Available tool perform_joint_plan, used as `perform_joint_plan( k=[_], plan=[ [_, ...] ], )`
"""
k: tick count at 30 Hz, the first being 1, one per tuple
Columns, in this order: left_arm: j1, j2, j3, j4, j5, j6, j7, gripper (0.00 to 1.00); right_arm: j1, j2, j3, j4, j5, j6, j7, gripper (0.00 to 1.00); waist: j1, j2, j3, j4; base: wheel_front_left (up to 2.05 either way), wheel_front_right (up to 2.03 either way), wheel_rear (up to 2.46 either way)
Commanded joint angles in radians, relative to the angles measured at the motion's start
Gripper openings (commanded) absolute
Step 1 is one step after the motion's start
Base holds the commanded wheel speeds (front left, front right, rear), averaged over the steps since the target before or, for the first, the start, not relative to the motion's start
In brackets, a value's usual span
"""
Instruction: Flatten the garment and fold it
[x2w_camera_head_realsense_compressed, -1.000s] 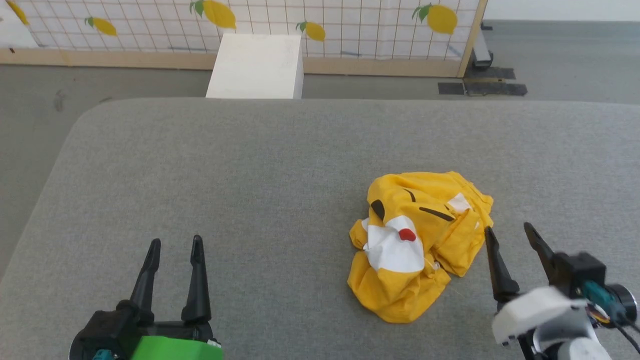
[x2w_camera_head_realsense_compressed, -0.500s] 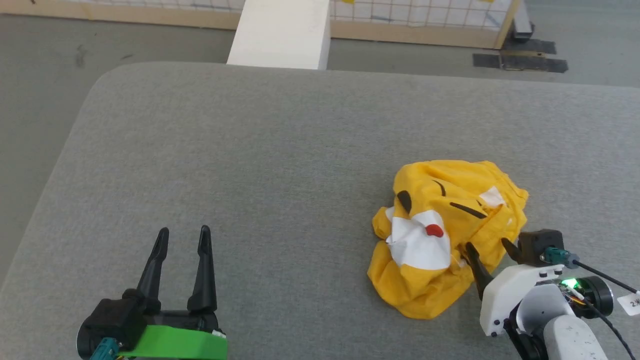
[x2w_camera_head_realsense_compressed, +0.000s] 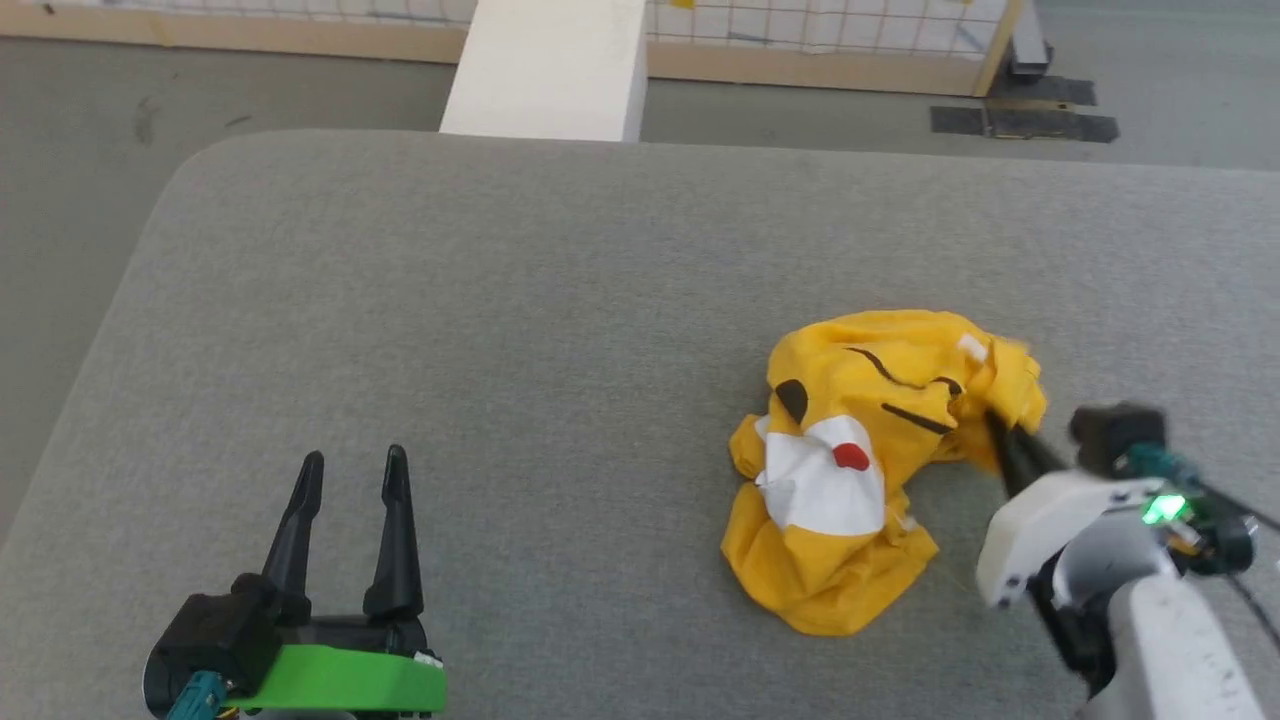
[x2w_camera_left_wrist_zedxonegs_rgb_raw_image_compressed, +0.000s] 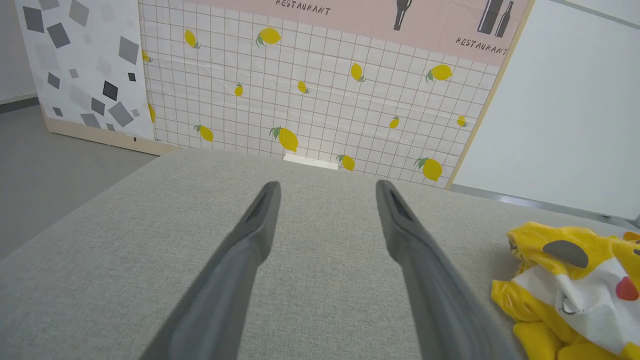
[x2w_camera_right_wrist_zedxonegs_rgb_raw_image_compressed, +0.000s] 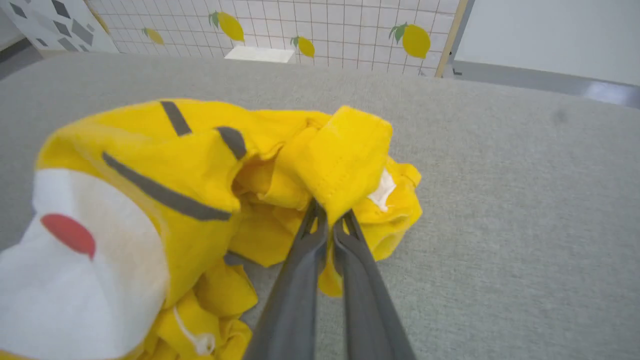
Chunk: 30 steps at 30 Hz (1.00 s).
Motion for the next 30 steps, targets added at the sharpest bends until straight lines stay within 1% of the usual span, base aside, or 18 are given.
perform_joint_plan(
  k=[1,4,7,11,14,16,19,20,21,23,25,27,30],
  plan=[
    [-0.014,-0.005,0.001,-0.004,-0.005,0.004,-0.004,1.00,-0.027,0.000,-0.016,-0.032,0.001,-0.002,-0.011,0.00,0.0000,0.0000,-0.012,-0.025,0.00,0.00,0.00],
    [-0.009,-0.005,-0.001,-0.007,-0.006,0.006,-0.004,1.00,-0.034,-0.003,-0.078,-0.119,-0.007,-0.002,-0.013,0.00,0.0000,0.0000,-0.016,-0.042,0.00,0.00,0.00],
    [-0.008,-0.005,-0.003,-0.008,-0.004,0.004,-0.004,1.00,-0.007,-0.008,-0.168,-0.206,-0.022,-0.002,0.001,0.00,0.0000,0.0000,-0.014,-0.047,0.00,0.00,0.00],
    [-0.008,-0.005,-0.002,-0.008,-0.003,0.001,-0.004,1.00,0.098,-0.013,-0.310,-0.286,-0.066,-0.002,0.045,0.00,0.0000,0.0000,-0.006,-0.044,0.00,0.00,0.00],
    [-0.007,-0.005,-0.002,-0.005,-0.001,-0.002,-0.004,1.00,0.207,-0.011,-0.394,-0.282,-0.112,-0.002,0.096,0.00,0.0000,0.0000,-0.001,-0.036,0.00,0.00,0.00],
    [-0.007,-0.005,-0.002,-0.002,-0.001,-0.004,-0.004,1.00,0.264,-0.008,-0.423,-0.250,-0.124,-0.002,0.113,0.00,0.0000,0.0000,0.001,-0.032,0.00,0.00,0.00],
    [-0.008,-0.005,-0.001,0.003,0.000,-0.008,-0.004,1.00,0.300,-0.004,-0.447,-0.203,-0.141,-0.002,0.130,0.00,0.0000,0.0000,-0.001,-0.028,0.00,0.00,0.00],
    [-0.008,-0.005,-0.001,0.005,0.001,-0.009,-0.004,1.00,0.303,-0.003,-0.452,-0.195,-0.150,-0.002,0.130,0.55,0.0000,0.0000,-0.001,-0.028,0.00,0.00,0.00],
    [-0.007,-0.005,0.000,0.006,0.001,-0.010,-0.004,1.00,0.301,-0.002,-0.452,-0.193,-0.155,-0.002,0.128,1.00,0.0000,0.0000,-0.002,-0.028,0.00,0.00,0.00],
    [-0.008,-0.005,0.002,0.008,0.003,-0.011,-0.004,1.00,0.277,-0.001,-0.452,-0.201,-0.144,-0.002,0.105,1.00,0.0000,0.0000,-0.004,-0.029,0.00,0.00,0.00],
    [-0.007,-0.005,0.003,0.010,0.005,-0.013,-0.004,1.00,0.249,-0.001,-0.421,-0.227,-0.135,-0.002,0.087,1.00,0.0000,0.0000,-0.007,-0.031,0.00,0.00,0.00],
    [-0.005,-0.005,0.004,0.012,0.006,-0.014,-0.004,1.00,0.215,-0.001,-0.376,-0.272,-0.104,-0.002,0.072,1.00,0.0000,0.0000,-0.010,-0.033,0.00,0.00,0.00],
    [-0.006,-0.005,-0.001,0.015,0.005,-0.015,-0.004,1.00,0.177,-0.001,-0.261,-0.334,-0.062,-0.002,0.070,1.00,0.0000,0.0000,-0.013,-0.029,0.00,0.00,0.00]
  ],
)
